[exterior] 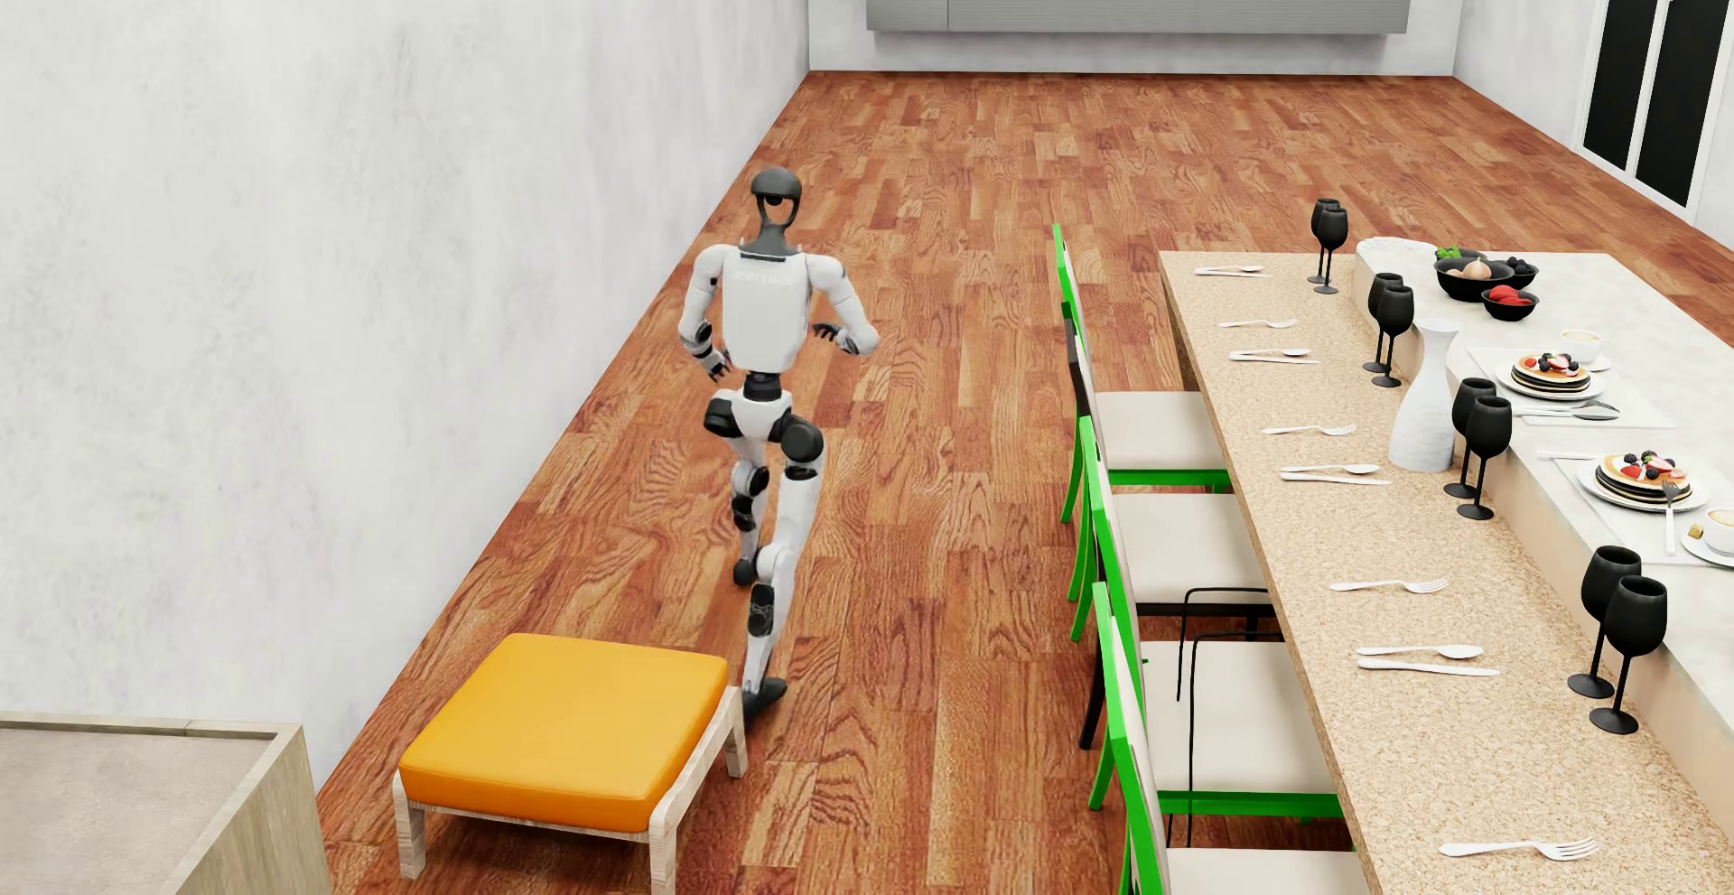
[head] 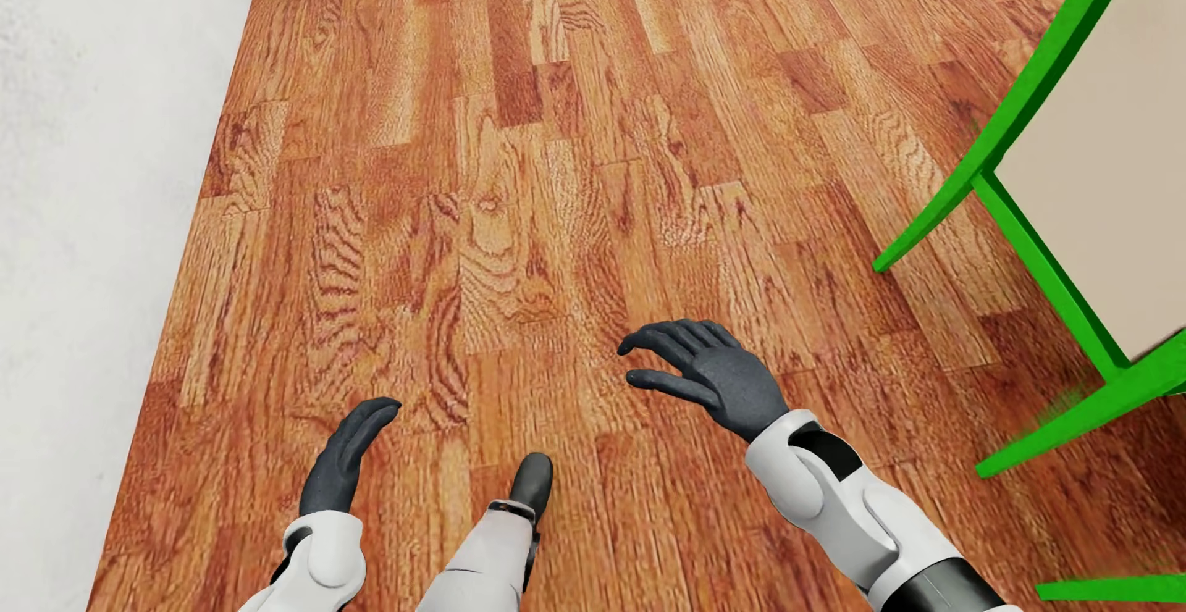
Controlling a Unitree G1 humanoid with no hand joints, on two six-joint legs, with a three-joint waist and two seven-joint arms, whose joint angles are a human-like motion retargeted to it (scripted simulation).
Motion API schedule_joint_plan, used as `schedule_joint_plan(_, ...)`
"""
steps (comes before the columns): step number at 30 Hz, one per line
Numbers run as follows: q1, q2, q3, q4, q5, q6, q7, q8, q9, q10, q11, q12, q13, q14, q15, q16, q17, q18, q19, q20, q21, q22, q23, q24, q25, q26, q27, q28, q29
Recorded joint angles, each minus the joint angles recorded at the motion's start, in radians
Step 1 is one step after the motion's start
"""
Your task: Get off of the chair
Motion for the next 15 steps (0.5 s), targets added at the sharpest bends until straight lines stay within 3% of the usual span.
schedule_joint_plan(1, -0.012, -0.015, 0.014, 0.031, -0.021, -0.015, -0.005, -0.015, -0.004, 0.118, 0.091, 0.008, 0.025, -0.06, 0.012, 0.036, -0.004, -0.022, 0.038, 0.032, -0.008, 0.031, 0.011, 0.006, -0.013, -0.018, -0.01, -0.05, 0.011)
schedule_joint_plan(2, -0.036, -0.049, 0.011, 0.004, -0.051, -0.038, -0.014, 0.0, -0.04, 0.191, 0.195, 0.032, 0.075, -0.039, 0.061, 0.073, -0.001, -0.049, 0.073, 0.02, -0.063, 0.046, 0.044, 0.021, -0.029, -0.013, -0.003, -0.08, 0.06)
schedule_joint_plan(3, 0.004, -0.082, -0.006, -0.031, -0.068, -0.053, 0.025, 0.002, -0.061, 0.212, 0.324, 0.049, 0.148, -0.073, 0.152, 0.101, 0.011, 0.027, 0.108, -0.015, -0.107, 0.065, 0.102, 0.063, -0.03, -0.011, 0.022, -0.097, 0.045)
schedule_joint_plan(4, 0.115, -0.139, -0.03, -0.044, -0.069, -0.046, 0.064, 0.004, -0.077, 0.165, 0.496, 0.072, 0.224, -0.074, 0.33, 0.125, 0.043, 0.09, 0.097, -0.036, -0.163, 0.083, 0.197, 0.067, -0.014, -0.003, 0.055, -0.146, 0.037)
schedule_joint_plan(5, 0.127, -0.301, -0.053, -0.048, -0.047, -0.062, 0.041, 0.07, -0.067, 0.222, 0.736, 0.036, 0.231, -0.158, 0.544, 0.163, 0.082, 0.102, 0.045, -0.073, -0.19, 0.091, 0.296, 0.047, 0.0, -0.025, 0.089, -0.124, 0.017)
schedule_joint_plan(6, 0.176, -0.452, -0.07, -0.065, -0.022, -0.076, 0.029, 0.135, -0.057, 0.228, 0.99, 0.015, 0.248, -0.214, 0.471, 0.192, 0.121, 0.139, -0.004, -0.093, -0.204, 0.078, 0.39, 0.048, 0.002, -0.047, 0.14, -0.114, -0.057)
schedule_joint_plan(7, 0.286, -0.562, -0.099, -0.058, -0.013, -0.076, 0.034, 0.174, -0.029, 0.168, 1.136, -0.008, 0.256, -0.249, 0.386, 0.215, 0.155, 0.149, 0.001, -0.087, -0.204, 0.062, 0.512, 0.099, 0.009, -0.054, 0.149, -0.145, -0.13)
schedule_joint_plan(8, 0.374, -0.69, -0.125, -0.066, -0.001, -0.065, 0.052, 0.192, -0.005, 0.113, 1.215, -0.046, 0.244, -0.255, 0.333, 0.226, 0.194, 0.183, 0.064, -0.102, -0.22, 0.057, 0.64, 0.098, 0.062, -0.061, 0.165, -0.154, -0.193)
schedule_joint_plan(9, 0.523, -0.784, -0.161, -0.054, 0.03, -0.039, 0.106, 0.172, 0.011, -0.022, 1.212, -0.056, 0.262, -0.266, 0.272, 0.218, 0.208, 0.191, 0.038, -0.097, -0.218, 0.065, 0.737, 0.087, 0.079, -0.053, 0.177, -0.143, -0.248)
schedule_joint_plan(10, 0.597, -0.904, -0.193, -0.034, 0.066, -0.042, 0.12, 0.189, 0.003, -0.11, 1.147, -0.082, 0.272, -0.258, 0.229, 0.244, 0.23, 0.168, 0.014, -0.084, -0.215, 0.04, 0.793, 0.116, 0.088, -0.058, 0.204, -0.155, -0.245)
schedule_joint_plan(11, 0.722, -0.972, -0.241, -0.027, 0.079, -0.034, 0.14, 0.204, 0.018, -0.248, 1.018, -0.093, 0.283, -0.239, 0.213, 0.248, 0.225, 0.157, 0.003, -0.082, -0.222, 0.019, 0.804, 0.13, 0.053, -0.082, 0.186, -0.137, -0.172)
schedule_joint_plan(12, 0.804, -1.025, -0.28, -0.011, 0.082, -0.017, 0.152, 0.218, 0.007, -0.322, 0.836, -0.105, 0.312, -0.248, 0.243, 0.254, 0.214, 0.132, 0.022, -0.098, -0.248, -0.016, 0.795, 0.117, 0.051, -0.042, 0.192, -0.108, -0.036)
schedule_joint_plan(13, 0.919, -1.044, -0.301, -0.021, 0.084, 0.017, 0.168, 0.211, -0.008, -0.395, 0.623, -0.094, 0.343, -0.26, 0.311, 0.233, 0.154, 0.153, 0.013, -0.127, -0.25, -0.031, 0.769, 0.04, 0.082, -0.07, 0.142, -0.133, 0.007)
schedule_joint_plan(14, 0.974, -1.057, -0.301, -0.007, 0.131, 0.031, 0.181, 0.178, -0.009, -0.391, 0.413, -0.113, 0.354, -0.31, 0.373, 0.236, 0.132, 0.138, -0.043, -0.161, -0.276, -0.037, 0.764, 0.006, 0.11, -0.071, 0.108, -0.123, 0.017)
schedule_joint_plan(15, 1.008, -1.018, -0.308, 0.005, 0.126, 0.021, 0.202, 0.138, -0.02, -0.36, 0.167, -0.113, 0.394, -0.343, 0.424, 0.243, 0.155, 0.126, -0.073, -0.196, -0.35, -0.043, 0.762, 0.009, 0.11, -0.08, 0.114, -0.127, 0.029)
